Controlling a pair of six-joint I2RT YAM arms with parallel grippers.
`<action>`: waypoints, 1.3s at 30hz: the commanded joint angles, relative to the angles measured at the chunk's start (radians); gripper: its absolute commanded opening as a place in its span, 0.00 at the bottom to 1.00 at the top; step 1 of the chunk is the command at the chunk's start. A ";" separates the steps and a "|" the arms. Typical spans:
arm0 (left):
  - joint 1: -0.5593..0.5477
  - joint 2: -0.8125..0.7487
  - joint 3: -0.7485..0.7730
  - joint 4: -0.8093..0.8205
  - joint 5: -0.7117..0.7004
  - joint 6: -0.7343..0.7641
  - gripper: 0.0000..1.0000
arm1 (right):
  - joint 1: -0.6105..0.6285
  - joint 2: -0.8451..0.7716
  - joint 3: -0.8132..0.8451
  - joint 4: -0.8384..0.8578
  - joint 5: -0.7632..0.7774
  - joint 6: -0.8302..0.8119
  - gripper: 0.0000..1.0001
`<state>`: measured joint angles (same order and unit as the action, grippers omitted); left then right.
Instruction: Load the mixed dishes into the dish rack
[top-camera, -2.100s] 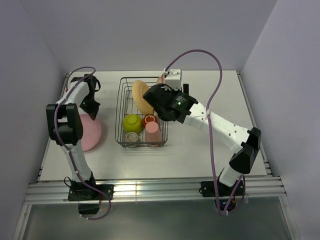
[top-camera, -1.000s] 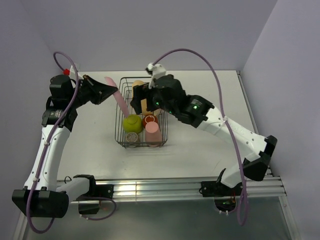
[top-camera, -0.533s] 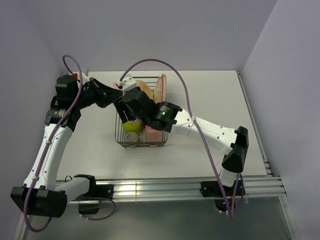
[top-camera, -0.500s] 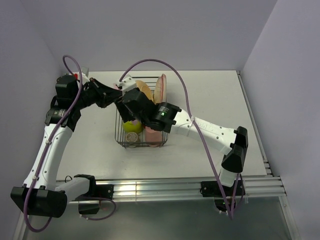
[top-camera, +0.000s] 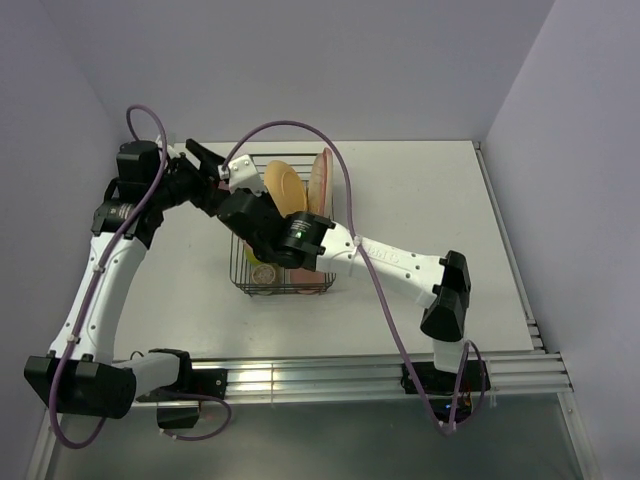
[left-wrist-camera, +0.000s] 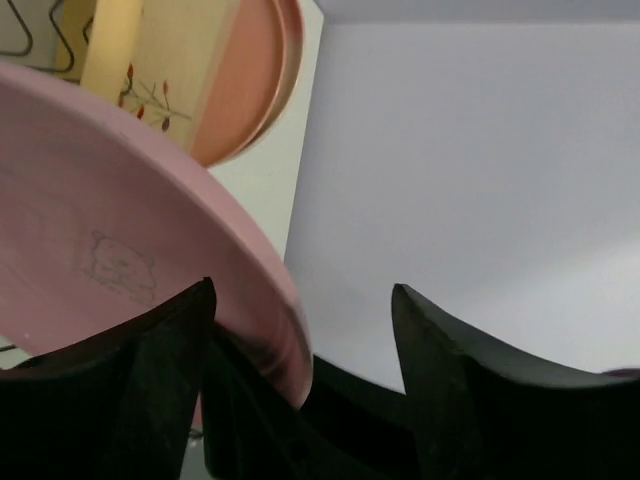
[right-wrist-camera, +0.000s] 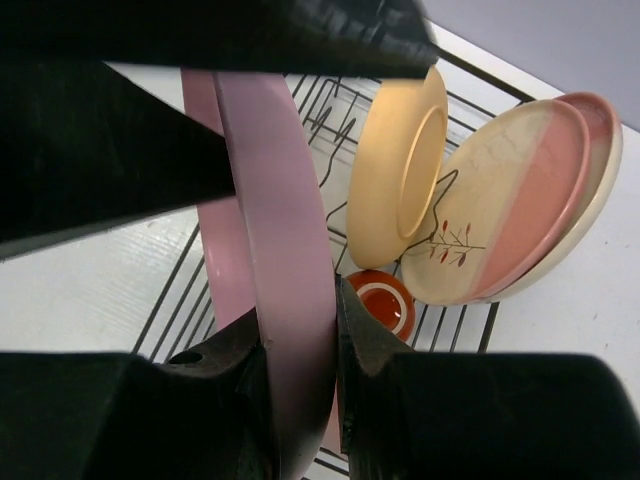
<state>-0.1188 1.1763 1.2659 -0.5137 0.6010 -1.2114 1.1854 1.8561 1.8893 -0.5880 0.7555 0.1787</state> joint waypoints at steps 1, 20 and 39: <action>-0.004 0.011 0.111 -0.044 -0.150 0.148 0.81 | 0.003 0.023 0.106 -0.013 0.063 0.068 0.00; 0.001 -0.182 0.282 -0.307 -0.923 0.316 0.99 | -0.003 0.388 0.510 -0.128 0.485 0.036 0.00; 0.001 -0.188 0.224 -0.275 -0.756 0.378 0.99 | -0.141 0.347 0.436 -0.354 0.573 0.205 0.00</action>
<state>-0.1211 0.9977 1.4994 -0.8284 -0.1810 -0.8581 1.0435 2.2913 2.3299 -0.8742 1.2453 0.3470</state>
